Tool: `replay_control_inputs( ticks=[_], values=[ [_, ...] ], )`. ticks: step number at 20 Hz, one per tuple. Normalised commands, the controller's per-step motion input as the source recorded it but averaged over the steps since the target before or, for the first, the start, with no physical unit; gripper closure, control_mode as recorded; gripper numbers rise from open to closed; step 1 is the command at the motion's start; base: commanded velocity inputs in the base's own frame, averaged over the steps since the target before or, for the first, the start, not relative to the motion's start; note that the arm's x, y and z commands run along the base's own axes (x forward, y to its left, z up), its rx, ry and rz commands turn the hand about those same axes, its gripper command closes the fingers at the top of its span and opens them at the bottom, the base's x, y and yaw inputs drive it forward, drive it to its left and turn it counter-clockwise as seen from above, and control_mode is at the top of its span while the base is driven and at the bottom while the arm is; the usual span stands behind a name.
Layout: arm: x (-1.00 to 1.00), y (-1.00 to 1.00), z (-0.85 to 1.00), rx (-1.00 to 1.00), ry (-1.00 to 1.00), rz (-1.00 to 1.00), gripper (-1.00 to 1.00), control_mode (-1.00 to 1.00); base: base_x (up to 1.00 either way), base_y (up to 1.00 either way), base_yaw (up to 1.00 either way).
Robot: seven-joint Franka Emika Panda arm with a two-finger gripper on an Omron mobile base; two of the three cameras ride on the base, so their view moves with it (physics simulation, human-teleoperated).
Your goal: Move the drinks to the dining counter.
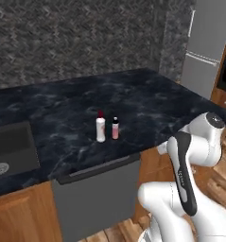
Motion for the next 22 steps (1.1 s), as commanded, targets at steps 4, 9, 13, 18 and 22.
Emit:
replay_control_inputs(
  ticks=[4, 9, 13, 18, 22],
  values=[
    [0.00, 0.00, 0.00, 0.00, 0.00, 0.00, -1.00, 1.00, 0.00, 0.00, -0.70],
    [0.00, 0.00, 0.00, 0.00, 0.00, 0.00, -1.00, 1.00, 0.00, 0.00, -0.74],
    [0.00, 0.00, 0.00, 0.00, 0.00, 0.00, -1.00, 1.00, 0.00, 0.00, -0.70],
    [0.00, 0.00, 0.00, 0.00, 0.00, 0.00, -1.00, 1.00, 0.00, -0.10, -0.59],
    [0.00, 0.00, 0.00, 0.00, 0.00, 0.00, -1.00, 1.00, 0.00, -0.47, -0.43]
  ],
)
